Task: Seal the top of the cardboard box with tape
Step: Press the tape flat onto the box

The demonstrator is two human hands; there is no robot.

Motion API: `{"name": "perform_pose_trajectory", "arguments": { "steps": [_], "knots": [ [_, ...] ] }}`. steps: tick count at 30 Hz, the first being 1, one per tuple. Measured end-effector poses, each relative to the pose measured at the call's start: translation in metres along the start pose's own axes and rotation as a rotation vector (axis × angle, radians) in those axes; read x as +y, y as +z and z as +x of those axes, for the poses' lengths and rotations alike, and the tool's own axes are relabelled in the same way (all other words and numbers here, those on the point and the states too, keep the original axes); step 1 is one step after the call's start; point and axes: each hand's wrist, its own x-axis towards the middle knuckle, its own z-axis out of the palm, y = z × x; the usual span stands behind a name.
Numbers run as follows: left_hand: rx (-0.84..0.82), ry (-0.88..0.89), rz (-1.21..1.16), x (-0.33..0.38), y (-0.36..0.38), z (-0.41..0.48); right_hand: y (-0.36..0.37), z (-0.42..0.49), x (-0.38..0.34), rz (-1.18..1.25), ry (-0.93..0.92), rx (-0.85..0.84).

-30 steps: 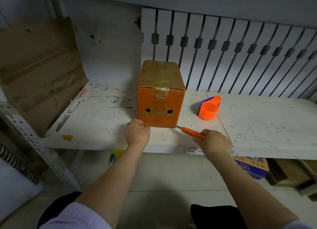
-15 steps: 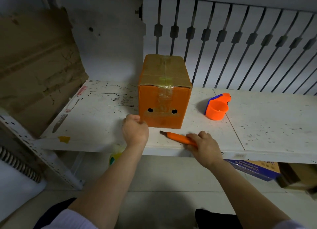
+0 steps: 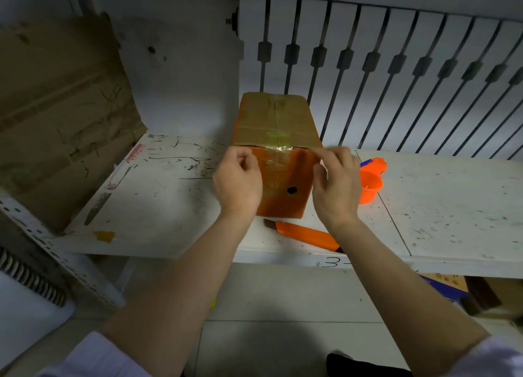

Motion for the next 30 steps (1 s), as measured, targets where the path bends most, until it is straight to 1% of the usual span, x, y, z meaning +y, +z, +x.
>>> {"name": "perform_pose_trajectory", "arguments": {
  "steps": [2,4,7,10,14,16,18,20,22,24,27,30],
  "knots": [
    [-0.068,-0.136,-0.036,-0.005,0.008,-0.005,0.001,0.017,-0.015,0.022,-0.105,-0.056],
    [-0.100,-0.197,-0.076,-0.008,0.014,-0.008,0.003,0.029,-0.022,0.015,-0.183,-0.169],
    [-0.158,-0.243,-0.097,-0.008,0.020,-0.009,0.007,0.038,-0.023,0.008,-0.179,-0.353],
    [-0.184,-0.244,-0.134,-0.006,0.021,-0.010,0.010,0.038,-0.017,-0.014,-0.181,-0.426],
    [-0.210,-0.259,-0.157,-0.002,0.022,-0.010,0.012,0.040,-0.014,-0.032,-0.187,-0.432],
    [-0.255,-0.324,-0.233,-0.002,0.020,-0.011,0.013,0.041,-0.014,-0.022,-0.177,-0.410],
    [-0.305,-0.425,-0.359,-0.001,0.017,-0.013,0.015,0.041,-0.014,0.029,-0.151,-0.374],
    [-0.317,-0.493,-0.413,-0.002,0.016,-0.012,0.017,0.041,-0.015,0.084,-0.107,-0.319],
    [-0.283,-0.499,-0.401,-0.005,0.019,-0.010,0.020,0.043,-0.018,0.085,-0.040,-0.294],
    [-0.220,-0.481,-0.361,-0.009,0.025,-0.008,0.022,0.045,-0.020,0.034,-0.015,-0.291],
    [-0.113,-0.473,-0.312,-0.014,0.031,-0.007,0.026,0.047,-0.019,-0.013,-0.043,-0.286],
    [-0.068,-0.431,-0.281,-0.018,0.035,-0.006,0.028,0.044,-0.012,-0.038,-0.104,-0.287]
  ]
}}
